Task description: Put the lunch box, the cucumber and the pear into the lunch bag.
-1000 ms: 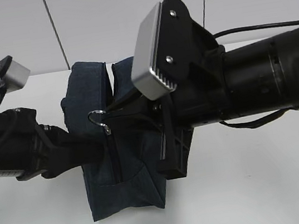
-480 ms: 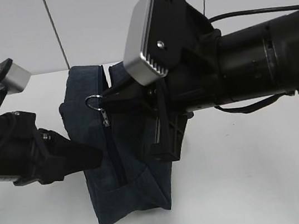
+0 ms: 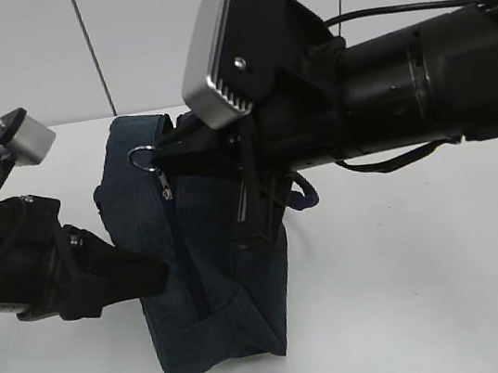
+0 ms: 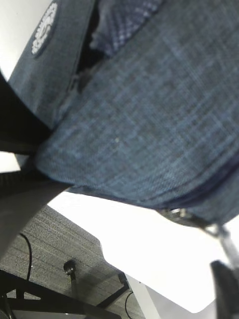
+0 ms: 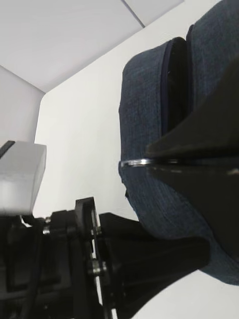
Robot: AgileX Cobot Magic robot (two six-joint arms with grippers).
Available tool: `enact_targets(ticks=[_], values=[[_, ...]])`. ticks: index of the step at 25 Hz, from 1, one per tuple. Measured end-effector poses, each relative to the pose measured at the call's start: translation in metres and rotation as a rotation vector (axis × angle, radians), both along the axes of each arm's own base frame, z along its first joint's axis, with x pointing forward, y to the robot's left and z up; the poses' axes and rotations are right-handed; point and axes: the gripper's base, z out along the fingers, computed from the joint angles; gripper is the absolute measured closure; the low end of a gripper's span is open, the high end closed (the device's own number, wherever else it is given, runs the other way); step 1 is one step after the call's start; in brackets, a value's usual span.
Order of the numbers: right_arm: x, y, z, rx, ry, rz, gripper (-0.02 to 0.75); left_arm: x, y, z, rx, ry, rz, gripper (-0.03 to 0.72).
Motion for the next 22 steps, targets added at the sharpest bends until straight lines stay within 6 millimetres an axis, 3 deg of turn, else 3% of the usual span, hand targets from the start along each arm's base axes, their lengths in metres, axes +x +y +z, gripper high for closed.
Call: enact_targets(ticks=[16,22], values=[[0.025,0.011,-0.002,-0.049,-0.057,-0.048,0.738,-0.001,0.001,-0.001,0.017,0.003,-0.007,0.677],[0.031,0.005,-0.001,-0.055,-0.067,-0.071,0.738,-0.001,0.001,-0.001,0.02,0.005,-0.008,0.678]])
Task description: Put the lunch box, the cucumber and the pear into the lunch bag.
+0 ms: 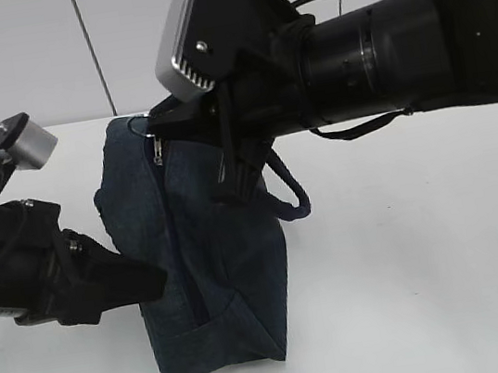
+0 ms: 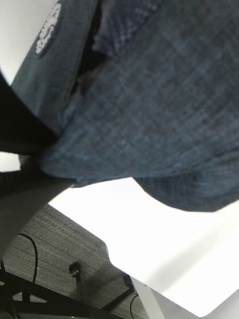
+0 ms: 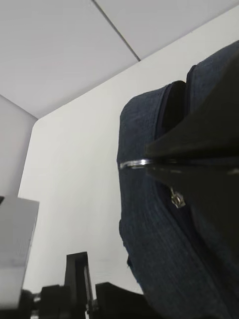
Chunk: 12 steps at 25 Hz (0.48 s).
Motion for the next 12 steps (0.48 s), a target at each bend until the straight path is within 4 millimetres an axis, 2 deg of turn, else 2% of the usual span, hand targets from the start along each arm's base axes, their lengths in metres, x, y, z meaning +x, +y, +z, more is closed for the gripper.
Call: enact_targets(ticks=[8,12], values=[[0.014,-0.018,0.003,0.013,-0.004,-0.057,0.738,0.0,0.0,0.0,0.001,0.003,0.0,0.678],[0.021,-0.016,0.007,0.02,-0.018,-0.06,0.738,0.0,0.0,0.0,0.001,0.003,0.0,0.678]])
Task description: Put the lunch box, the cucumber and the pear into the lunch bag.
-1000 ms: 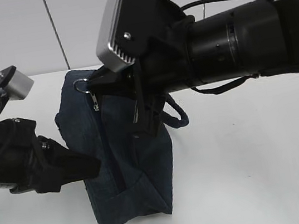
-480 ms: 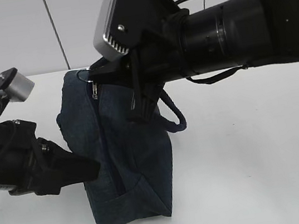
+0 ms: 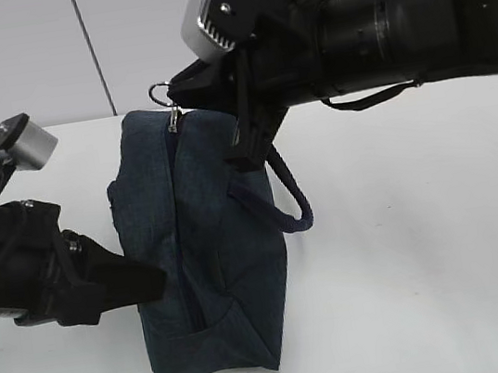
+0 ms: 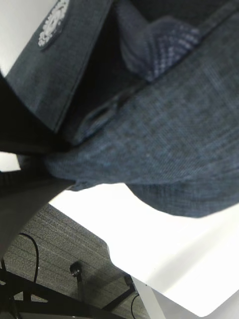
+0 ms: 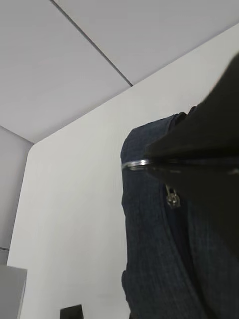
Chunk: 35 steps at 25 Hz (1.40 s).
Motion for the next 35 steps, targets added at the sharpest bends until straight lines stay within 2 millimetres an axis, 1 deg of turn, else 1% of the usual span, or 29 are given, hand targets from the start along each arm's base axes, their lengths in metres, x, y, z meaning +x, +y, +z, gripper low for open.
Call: enact_targets(ticks=[8,16,19,20,24,35], values=[[0.026,0.009,-0.009,-0.012,0.007,-0.027,0.738,0.0,0.0,0.0,0.003,0.001,-0.003,0.68],[0.054,0.003,-0.017,-0.013,0.022,-0.094,0.738,-0.001,0.0,0.0,0.005,0.006,-0.015,0.68],[0.063,-0.004,-0.02,0.018,0.059,-0.115,0.738,-0.001,0.0,0.0,0.005,0.006,-0.015,0.68],[0.068,-0.01,-0.022,0.038,0.08,-0.125,0.738,-0.001,0.0,0.0,0.005,0.007,-0.016,0.68],[0.077,-0.018,-0.025,0.101,0.138,-0.13,0.738,-0.001,0.0,0.0,0.004,0.007,-0.015,0.68],[0.095,-0.021,-0.046,0.181,0.29,-0.197,0.738,-0.003,0.0,-0.001,0.006,0.013,-0.028,0.682]])
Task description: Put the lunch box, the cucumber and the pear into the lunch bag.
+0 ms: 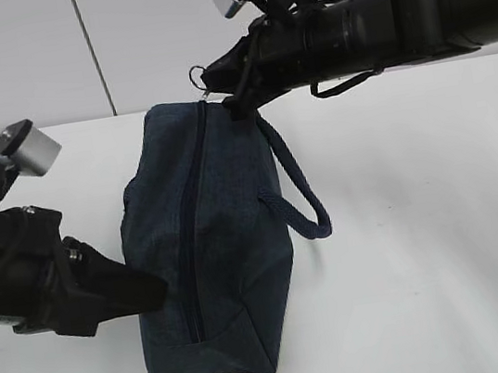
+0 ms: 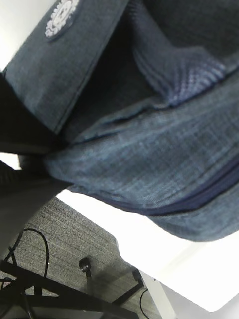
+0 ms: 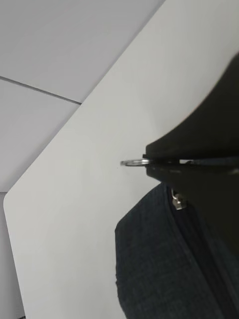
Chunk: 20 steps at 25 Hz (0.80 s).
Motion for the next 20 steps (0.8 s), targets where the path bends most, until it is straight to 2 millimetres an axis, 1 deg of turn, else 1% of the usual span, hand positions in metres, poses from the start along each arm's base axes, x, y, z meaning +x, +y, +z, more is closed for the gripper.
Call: enact_targets(ticks=[5,9,12,16,20], values=[[0.004,-0.005,-0.002,0.05,0.049,-0.016,0.738,0.0,0.0,0.0,0.0,0.001,-0.001,0.682],[0.009,-0.016,-0.002,0.094,0.087,-0.046,0.738,0.0,0.0,0.0,0.0,0.001,-0.001,0.682],[0.013,-0.022,-0.009,0.117,0.125,-0.061,0.738,0.0,0.0,0.0,0.0,0.001,-0.001,0.682],[0.016,-0.024,-0.015,0.132,0.156,-0.065,0.738,0.0,0.0,0.0,0.001,0.0,-0.001,0.682],[0.02,-0.027,-0.016,0.15,0.173,-0.084,0.738,0.0,0.001,-0.001,0.013,0.008,0.002,0.682]])
